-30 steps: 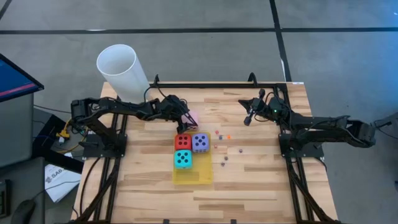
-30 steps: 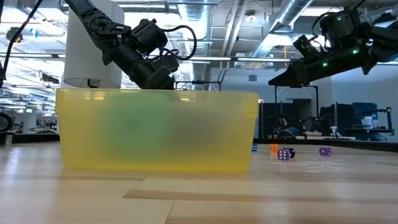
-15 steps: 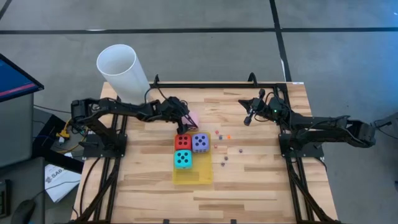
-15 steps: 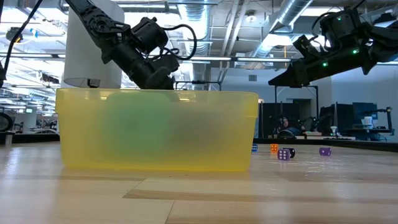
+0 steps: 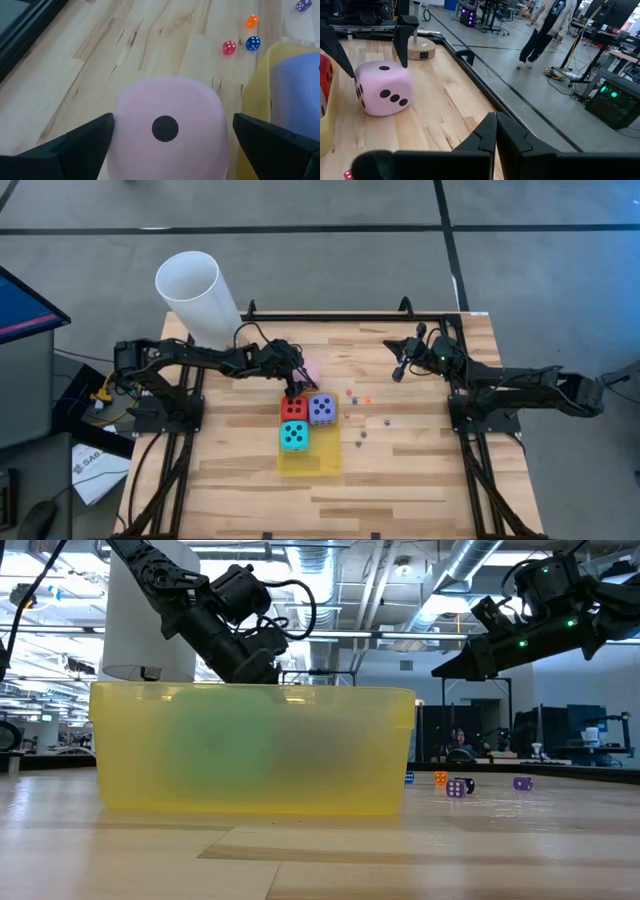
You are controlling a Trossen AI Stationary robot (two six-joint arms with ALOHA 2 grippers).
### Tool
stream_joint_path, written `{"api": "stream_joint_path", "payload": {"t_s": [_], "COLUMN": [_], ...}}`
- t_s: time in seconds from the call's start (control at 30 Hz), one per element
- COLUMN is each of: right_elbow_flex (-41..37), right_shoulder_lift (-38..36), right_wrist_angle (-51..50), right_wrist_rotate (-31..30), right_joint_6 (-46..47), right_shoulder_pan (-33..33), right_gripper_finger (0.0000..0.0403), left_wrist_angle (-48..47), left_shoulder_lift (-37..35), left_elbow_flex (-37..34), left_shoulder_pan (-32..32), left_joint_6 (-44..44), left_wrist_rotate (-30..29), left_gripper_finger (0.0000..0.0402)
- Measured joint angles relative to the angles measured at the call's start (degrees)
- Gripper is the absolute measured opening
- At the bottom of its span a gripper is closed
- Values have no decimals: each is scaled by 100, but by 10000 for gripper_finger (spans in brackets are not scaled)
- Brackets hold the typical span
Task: Pick & Place Dice
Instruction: Put the pink die into the yellow bin
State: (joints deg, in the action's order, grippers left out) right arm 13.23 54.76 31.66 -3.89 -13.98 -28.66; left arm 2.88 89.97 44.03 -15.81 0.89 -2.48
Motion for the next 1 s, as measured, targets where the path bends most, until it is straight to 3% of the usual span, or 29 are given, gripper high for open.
{"api": "stream_joint_path", "payload": {"t_s": [1.0], "right_elbow_flex": [0], "right_shoulder_lift": [0], "right_wrist_angle": [0], "right_wrist_rotate": [0], "right_joint_6": [-2], "right_shoulder_pan": [-1], "right_gripper_finger": [6], "left_wrist_angle": [-171], "left_shoulder_lift": [13], "left_elbow_flex": [-7], "left_shoulder_pan": [34], "left_joint_6": [-457], "left_wrist_rotate": [-141], "left_gripper_finger": [400]}}
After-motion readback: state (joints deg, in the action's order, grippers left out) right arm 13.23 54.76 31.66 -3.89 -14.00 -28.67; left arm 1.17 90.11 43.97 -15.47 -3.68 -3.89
